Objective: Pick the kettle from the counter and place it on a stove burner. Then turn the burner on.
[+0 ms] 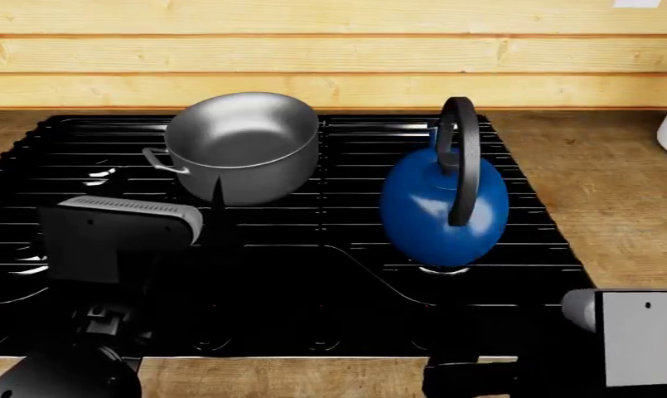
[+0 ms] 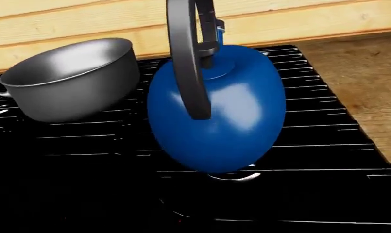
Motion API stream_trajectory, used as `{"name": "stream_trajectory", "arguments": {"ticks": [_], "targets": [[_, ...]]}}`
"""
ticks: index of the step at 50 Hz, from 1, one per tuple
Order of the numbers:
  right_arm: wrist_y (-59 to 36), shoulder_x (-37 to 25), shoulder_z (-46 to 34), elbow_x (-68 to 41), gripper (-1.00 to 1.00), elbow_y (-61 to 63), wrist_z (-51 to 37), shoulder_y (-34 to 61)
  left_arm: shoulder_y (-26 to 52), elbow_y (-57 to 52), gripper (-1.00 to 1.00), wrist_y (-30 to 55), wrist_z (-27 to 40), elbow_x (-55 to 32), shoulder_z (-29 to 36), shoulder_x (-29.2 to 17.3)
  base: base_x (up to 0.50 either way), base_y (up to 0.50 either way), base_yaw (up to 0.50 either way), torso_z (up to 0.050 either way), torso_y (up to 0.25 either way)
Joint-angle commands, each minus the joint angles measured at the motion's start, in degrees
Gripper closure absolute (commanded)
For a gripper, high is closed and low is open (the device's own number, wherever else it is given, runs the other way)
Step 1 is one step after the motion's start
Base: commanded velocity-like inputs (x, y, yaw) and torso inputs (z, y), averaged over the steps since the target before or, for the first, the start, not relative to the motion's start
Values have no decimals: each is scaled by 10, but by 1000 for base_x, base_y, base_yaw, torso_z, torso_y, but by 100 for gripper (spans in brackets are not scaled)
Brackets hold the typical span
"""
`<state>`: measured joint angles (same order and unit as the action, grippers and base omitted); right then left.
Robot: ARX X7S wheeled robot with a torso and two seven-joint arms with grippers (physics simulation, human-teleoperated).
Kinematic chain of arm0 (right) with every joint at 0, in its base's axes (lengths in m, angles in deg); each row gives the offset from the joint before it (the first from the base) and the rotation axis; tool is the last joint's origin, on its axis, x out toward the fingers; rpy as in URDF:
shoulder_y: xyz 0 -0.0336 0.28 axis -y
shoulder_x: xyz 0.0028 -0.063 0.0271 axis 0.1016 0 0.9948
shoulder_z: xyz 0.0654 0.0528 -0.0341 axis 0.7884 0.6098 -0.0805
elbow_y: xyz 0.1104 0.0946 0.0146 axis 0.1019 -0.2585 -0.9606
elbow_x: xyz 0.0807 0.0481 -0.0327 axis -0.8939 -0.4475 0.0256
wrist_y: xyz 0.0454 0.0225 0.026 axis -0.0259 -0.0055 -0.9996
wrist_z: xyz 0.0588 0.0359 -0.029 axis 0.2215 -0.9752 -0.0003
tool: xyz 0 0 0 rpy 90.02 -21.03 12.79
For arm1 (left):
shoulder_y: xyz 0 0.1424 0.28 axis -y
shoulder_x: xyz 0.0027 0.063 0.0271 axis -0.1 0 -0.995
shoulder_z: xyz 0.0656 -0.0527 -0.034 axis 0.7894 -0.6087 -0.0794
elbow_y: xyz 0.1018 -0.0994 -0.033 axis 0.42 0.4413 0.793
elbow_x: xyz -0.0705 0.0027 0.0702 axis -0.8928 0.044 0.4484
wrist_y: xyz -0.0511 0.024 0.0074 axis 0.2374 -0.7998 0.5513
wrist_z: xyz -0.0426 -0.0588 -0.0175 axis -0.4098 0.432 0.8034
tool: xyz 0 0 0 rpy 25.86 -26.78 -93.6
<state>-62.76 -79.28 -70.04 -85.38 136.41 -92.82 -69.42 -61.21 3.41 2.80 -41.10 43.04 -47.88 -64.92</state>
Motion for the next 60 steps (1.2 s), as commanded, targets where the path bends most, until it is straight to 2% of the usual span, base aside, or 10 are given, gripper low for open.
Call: {"name": "stream_trajectory", "arguments": {"ticks": [1,12,33,42,54,60], "targets": [[-6,22,21,35,-100,-16,36,-70,-3,2,-100,-5,1,2,4,-1,0,0,0,0,0],[-20,40,5,67,-100,-37,68,-95,-3,7,-100,-9,1,5,11,-1,0,0,0,0,0],[-23,47,-6,84,-100,-47,76,-129,-1,15,-100,-15,2,5,17,-2,0,0,0,0,0],[-24,60,-8,125,-100,-59,110,-157,-2,19,-100,-20,1,8,22,-1,0,0,0,0,0],[-68,69,-67,145,-100,-85,142,-79,-4,23,-100,-27,0,10,25,-1,0,0,0,0,0],[-76,80,-86,167,-100,-104,167,-71,-7,27,-100,-34,-2,12,28,-1,0,0,0,0,0]]}}
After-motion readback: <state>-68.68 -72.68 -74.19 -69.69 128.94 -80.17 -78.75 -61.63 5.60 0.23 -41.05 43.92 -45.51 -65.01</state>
